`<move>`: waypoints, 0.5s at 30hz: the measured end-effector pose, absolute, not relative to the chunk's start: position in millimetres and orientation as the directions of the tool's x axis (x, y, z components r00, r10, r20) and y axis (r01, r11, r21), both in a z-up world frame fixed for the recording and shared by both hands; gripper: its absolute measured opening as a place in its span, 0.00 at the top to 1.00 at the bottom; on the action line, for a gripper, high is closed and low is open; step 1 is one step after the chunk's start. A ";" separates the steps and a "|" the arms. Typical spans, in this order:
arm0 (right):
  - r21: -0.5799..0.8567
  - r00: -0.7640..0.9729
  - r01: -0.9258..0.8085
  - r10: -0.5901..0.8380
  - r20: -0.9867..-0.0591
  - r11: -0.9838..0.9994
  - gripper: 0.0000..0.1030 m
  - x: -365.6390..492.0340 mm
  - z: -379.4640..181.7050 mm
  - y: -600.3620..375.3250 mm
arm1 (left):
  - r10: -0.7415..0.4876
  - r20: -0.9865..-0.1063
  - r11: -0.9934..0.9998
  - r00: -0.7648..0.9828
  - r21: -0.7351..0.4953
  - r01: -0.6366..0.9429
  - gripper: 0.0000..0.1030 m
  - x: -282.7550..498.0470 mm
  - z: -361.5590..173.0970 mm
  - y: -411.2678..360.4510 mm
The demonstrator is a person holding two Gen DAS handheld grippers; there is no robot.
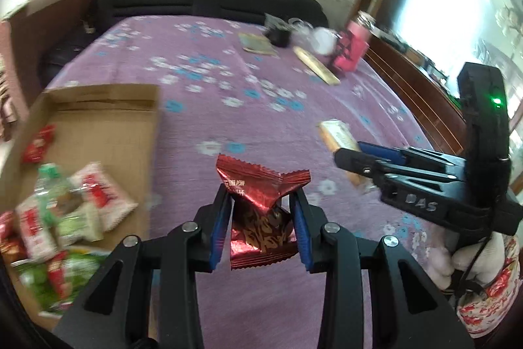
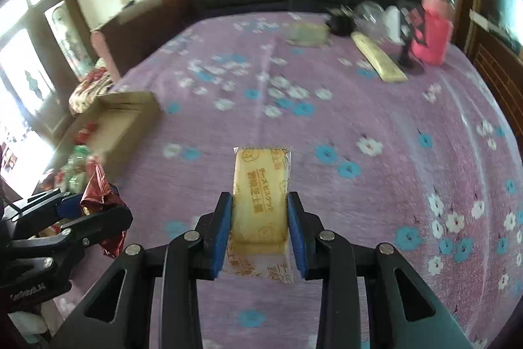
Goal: Organize snacks
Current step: 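Carry both held snacks over the cardboard box and open both tools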
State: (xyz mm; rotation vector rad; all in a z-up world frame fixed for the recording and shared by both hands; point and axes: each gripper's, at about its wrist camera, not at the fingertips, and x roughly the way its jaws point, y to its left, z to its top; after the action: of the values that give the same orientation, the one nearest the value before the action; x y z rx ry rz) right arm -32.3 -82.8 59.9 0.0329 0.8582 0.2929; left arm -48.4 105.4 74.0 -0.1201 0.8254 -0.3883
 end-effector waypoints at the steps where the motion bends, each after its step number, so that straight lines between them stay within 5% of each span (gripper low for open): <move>1: 0.151 0.618 -0.253 0.280 -0.735 0.956 0.68 -34.3 64.0 -77.1 | -0.376 -0.688 0.926 0.621 -0.254 0.279 0.63 -51.1 76.2 113.2; 15: 0.235 0.514 -0.481 0.489 -0.705 0.845 0.69 -43.4 88.7 52.9 | -0.152 -0.705 0.971 0.692 -0.236 -0.027 0.63 -56.6 82.7 254.9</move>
State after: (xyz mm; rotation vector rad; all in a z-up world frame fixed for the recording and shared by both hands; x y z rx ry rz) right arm -43.4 52.9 88.7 0.0106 0.8505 0.5826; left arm -56.6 254.9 82.7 -0.2360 0.8052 -0.0708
